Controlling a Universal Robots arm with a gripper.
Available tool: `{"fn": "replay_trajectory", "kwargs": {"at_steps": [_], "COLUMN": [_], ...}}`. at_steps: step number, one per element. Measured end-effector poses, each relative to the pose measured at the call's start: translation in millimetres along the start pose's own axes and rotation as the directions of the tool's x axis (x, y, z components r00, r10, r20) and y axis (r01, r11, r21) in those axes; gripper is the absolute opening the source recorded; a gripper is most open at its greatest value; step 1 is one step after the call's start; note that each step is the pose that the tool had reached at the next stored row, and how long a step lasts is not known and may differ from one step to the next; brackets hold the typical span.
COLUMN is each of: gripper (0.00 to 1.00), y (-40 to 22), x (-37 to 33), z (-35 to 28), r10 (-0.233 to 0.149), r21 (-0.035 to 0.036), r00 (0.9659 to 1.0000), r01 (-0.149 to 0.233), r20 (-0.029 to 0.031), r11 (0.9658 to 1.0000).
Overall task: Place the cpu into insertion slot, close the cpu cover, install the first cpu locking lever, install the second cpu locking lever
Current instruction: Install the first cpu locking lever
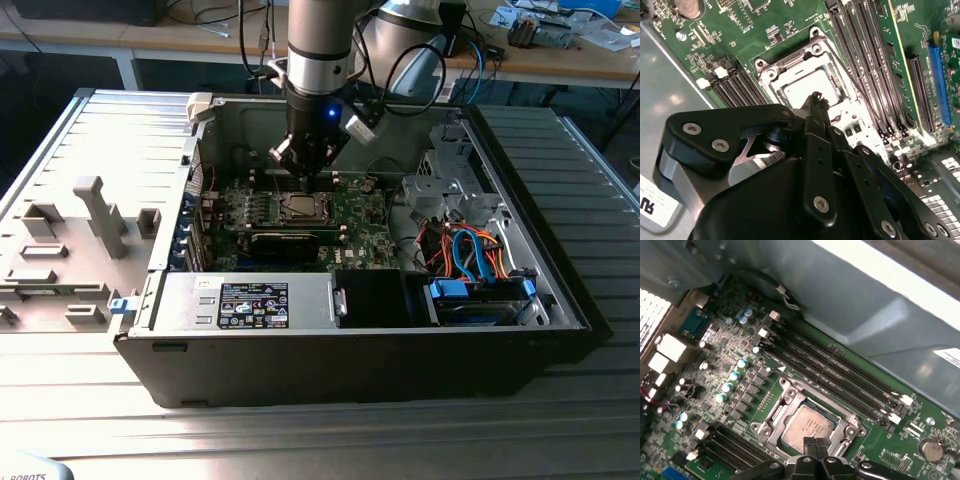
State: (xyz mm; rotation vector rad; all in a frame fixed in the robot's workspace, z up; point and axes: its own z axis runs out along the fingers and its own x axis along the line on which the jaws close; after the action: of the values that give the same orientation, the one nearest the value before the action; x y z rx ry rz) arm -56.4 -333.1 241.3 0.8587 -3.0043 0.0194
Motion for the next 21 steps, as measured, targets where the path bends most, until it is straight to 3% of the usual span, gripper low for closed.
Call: {"fn": "replay_trajectory", "kwargs": {"at_steps": [6,11,15,17,19,21], "gripper": [0.11,0.11,0.11,0.11,0.11,0.11], "y": [0.0,0.0,0.0,0.0,0.0,0.0], "x": [0.0,0.0,0.0,0.0,0.0,0.0], "z": [0.1,0.2,0.5,0.7,1.1,1.2], "r10": [0.061,0.108,0.152,0.178,0.22,0.24], "r21": [-0.0012,-0.0021,-0.0029,-0.0035,-0.0041,-0.0045], "r00": [0.9981,0.9942,0.9884,0.9839,0.9755,0.9709], "r01": [-0.061,-0.108,-0.152,-0.178,-0.22,-0.24], "r20": [-0.0004,-0.0009,-0.0013,-0.0016,-0.0021,-0.0023], "r11": [0.9981,0.9941,0.9884,0.9839,0.9755,0.9709]}}
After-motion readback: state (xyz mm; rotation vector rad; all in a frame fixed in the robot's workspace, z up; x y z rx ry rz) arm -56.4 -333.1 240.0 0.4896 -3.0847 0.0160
